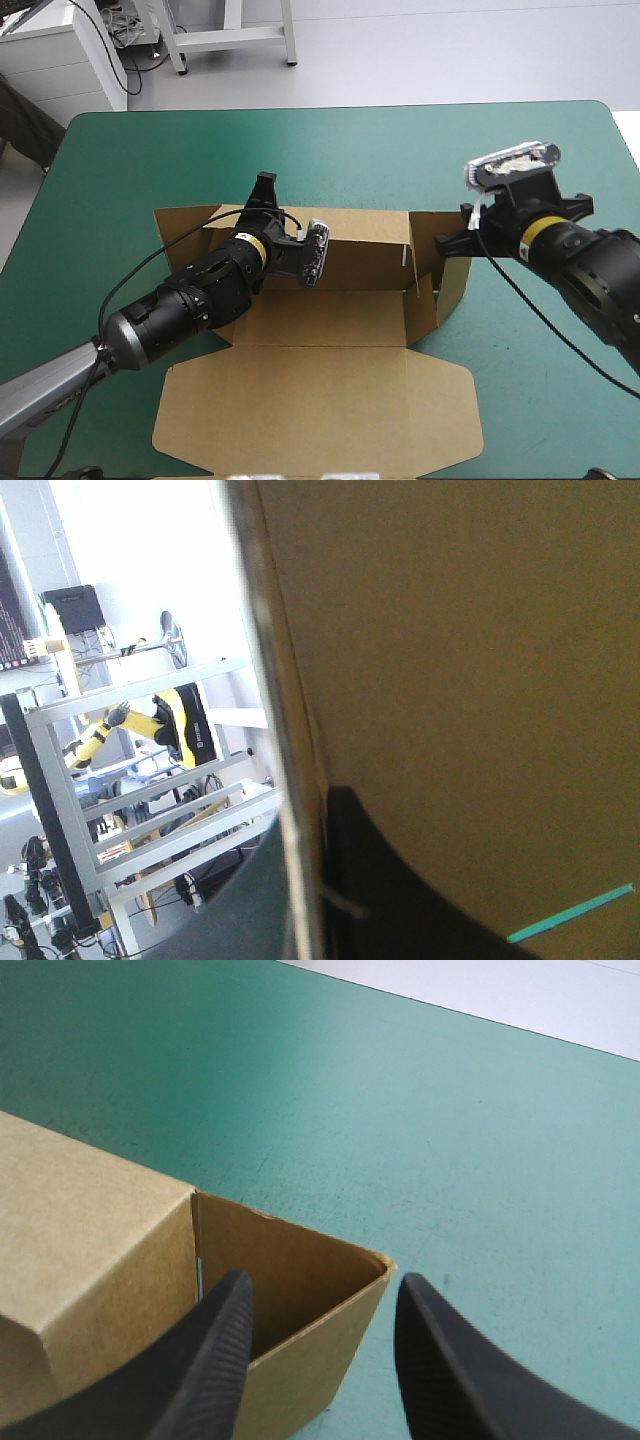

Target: Fold the box

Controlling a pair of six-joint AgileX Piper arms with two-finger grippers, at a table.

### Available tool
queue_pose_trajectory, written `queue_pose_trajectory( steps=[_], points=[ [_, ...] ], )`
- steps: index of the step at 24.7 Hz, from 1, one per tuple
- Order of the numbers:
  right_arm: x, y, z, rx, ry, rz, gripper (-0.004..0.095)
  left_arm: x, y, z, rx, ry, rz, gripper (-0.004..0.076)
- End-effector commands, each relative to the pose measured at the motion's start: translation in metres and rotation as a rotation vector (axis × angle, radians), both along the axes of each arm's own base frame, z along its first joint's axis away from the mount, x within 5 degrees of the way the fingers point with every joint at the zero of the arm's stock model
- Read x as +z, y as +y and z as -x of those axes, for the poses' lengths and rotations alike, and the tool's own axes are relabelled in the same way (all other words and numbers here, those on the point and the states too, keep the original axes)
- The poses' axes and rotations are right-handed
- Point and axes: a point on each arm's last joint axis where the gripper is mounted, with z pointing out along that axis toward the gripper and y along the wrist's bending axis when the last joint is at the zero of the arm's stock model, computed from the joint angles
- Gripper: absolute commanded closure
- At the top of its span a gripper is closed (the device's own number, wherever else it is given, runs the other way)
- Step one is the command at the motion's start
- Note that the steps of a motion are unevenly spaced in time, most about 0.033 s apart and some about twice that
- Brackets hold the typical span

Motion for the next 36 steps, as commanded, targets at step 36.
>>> queue_pose_trajectory(
  steps=[36],
  points=[
    [-0.039,0.006,-0.094,0.281,0.523,-0.007,0.0496,0.005,-0.011,0.014,-0.036,0.01,0.003,0.0731]
  ],
)
